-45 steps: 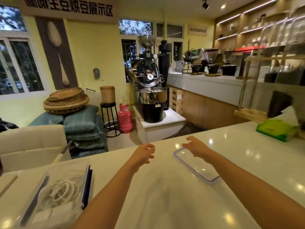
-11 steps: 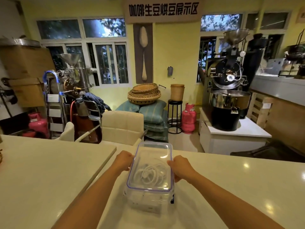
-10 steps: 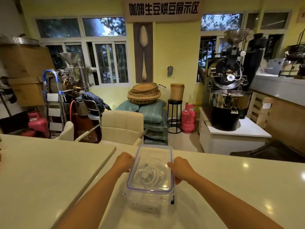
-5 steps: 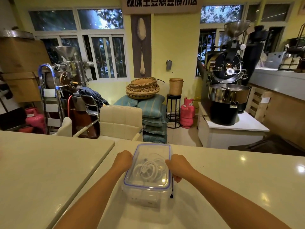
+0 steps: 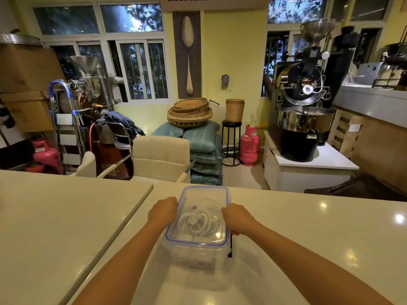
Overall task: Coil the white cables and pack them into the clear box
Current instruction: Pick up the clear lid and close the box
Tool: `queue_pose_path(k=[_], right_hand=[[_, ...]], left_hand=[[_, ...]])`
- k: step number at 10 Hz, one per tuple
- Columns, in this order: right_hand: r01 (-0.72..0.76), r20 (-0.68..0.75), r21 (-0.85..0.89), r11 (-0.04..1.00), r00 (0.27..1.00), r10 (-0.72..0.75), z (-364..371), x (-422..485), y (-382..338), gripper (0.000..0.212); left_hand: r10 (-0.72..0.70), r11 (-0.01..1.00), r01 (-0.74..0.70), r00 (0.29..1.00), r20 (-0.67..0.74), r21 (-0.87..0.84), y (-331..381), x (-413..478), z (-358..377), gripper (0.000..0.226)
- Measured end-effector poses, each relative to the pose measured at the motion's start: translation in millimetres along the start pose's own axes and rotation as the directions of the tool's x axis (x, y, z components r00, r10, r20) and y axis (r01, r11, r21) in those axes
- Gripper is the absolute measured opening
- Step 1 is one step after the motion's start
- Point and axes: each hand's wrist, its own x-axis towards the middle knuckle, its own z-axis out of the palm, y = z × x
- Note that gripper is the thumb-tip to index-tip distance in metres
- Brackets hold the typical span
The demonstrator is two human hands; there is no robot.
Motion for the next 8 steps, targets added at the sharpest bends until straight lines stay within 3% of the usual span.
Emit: queue_pose_path(k=[2, 5, 7, 8], right_hand=[[-0.043, -0.119, 0.005, 0.999, 0.992, 0.043, 15.3, 1.0, 0.2, 0.026], [-0.022, -0.154, 0.023, 0.999, 0.988, 0.026, 18.2, -0.6, 1.9, 0.026], [-0.034, -0.117, 0.146, 0.989, 0.992, 0.051, 2.8, -8.1, 7.6, 0.029], [-0.076, -0.139, 0.239, 0.968, 0.984, 0.112, -14.0, -16.1, 15.6, 0.041]], left_hand=[[0.013, 1.0, -0.014, 1.0, 0.01, 0.009, -3.7, 5.8, 5.2, 0.025], [0.015, 1.0, -0.015, 1.0, -0.017, 0.012, -2.9, 3.1, 5.9, 0.028], [0.059, 0.986, -0.042, 0.993, -0.101, 0.162, -0.8, -0.2, -1.3, 0.03], [0.076, 0.979, -0.043, 0.984, -0.158, 0.199, 2.9, 2.0, -7.0, 0.033]])
